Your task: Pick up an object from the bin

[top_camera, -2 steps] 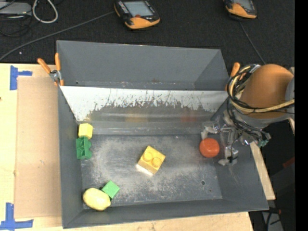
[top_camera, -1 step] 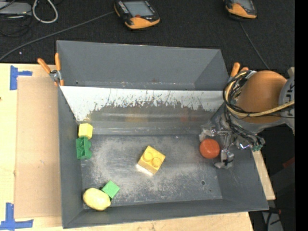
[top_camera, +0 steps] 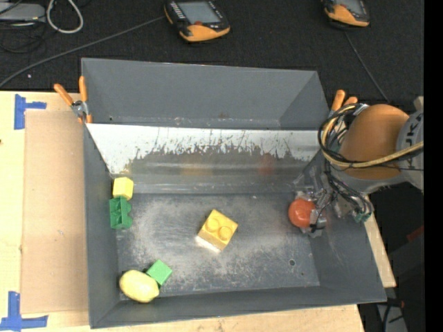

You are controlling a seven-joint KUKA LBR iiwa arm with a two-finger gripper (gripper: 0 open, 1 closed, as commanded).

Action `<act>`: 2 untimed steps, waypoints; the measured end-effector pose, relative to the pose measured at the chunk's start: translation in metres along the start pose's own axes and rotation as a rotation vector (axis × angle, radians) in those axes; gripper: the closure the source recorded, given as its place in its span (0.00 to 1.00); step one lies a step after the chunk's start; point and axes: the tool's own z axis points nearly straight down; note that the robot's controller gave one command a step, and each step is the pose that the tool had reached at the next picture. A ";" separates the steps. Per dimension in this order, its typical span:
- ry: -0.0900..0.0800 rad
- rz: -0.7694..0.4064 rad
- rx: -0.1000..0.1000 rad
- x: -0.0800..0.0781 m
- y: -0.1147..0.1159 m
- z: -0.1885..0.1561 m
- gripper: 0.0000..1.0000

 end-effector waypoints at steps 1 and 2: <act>0.000 0.000 0.000 0.000 0.000 -0.001 1.00; 0.002 -0.001 -0.001 0.001 0.001 -0.015 1.00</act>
Offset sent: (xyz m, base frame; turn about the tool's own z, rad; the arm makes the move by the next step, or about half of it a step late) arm -0.0001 0.0000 0.0318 -0.0001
